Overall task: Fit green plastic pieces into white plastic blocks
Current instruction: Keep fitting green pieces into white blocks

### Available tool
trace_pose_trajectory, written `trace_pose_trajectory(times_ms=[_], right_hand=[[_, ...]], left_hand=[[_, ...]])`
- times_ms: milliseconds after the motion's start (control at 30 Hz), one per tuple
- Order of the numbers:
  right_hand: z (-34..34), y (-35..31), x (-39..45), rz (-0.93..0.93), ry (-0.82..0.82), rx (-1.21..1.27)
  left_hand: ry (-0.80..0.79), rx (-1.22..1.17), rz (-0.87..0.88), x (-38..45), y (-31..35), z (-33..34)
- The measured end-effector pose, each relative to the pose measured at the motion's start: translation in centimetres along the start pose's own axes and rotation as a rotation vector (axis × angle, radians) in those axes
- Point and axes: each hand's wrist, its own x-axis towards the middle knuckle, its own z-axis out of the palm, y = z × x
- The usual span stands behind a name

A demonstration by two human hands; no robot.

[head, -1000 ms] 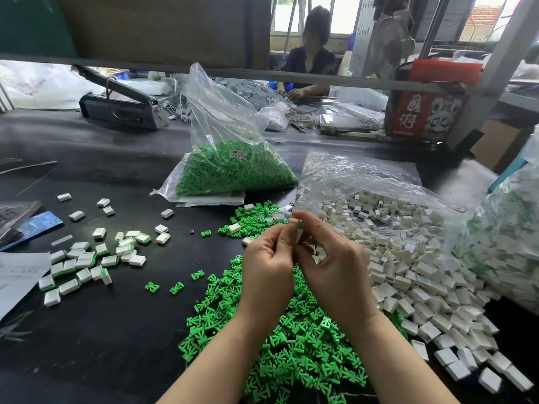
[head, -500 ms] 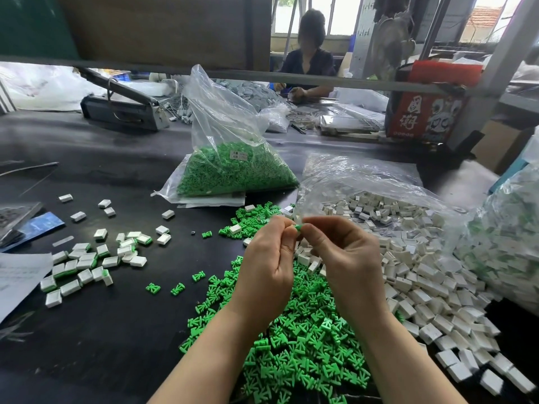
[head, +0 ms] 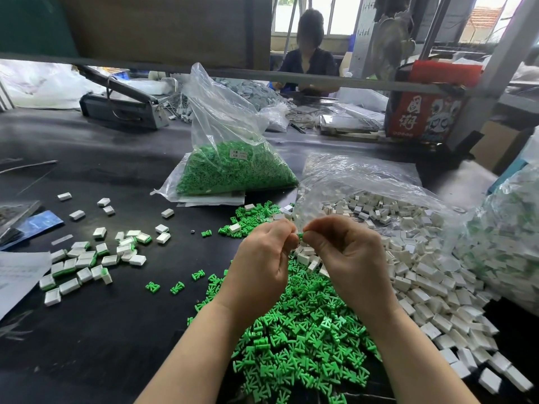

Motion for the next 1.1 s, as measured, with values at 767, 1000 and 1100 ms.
trace_pose_trajectory(times_ms=[767, 1000, 1100], right_hand=[[-0.15, 0.29, -0.08, -0.052, -0.03, -0.198], [0.15, 0.59, -0.19, 0.033, -0.017, -0.124], [0.32, 0.43, -0.08, 0.159, -0.047, 0.036]], left_hand=[[-0.088, 0.181, 0.067, 0.12, 0.13, -0.58], [-0.098, 0.2, 0.076, 0.04, 0.02, -0.66], [-0.063, 0.116, 0.042, -0.06, -0.23, -0.22]])
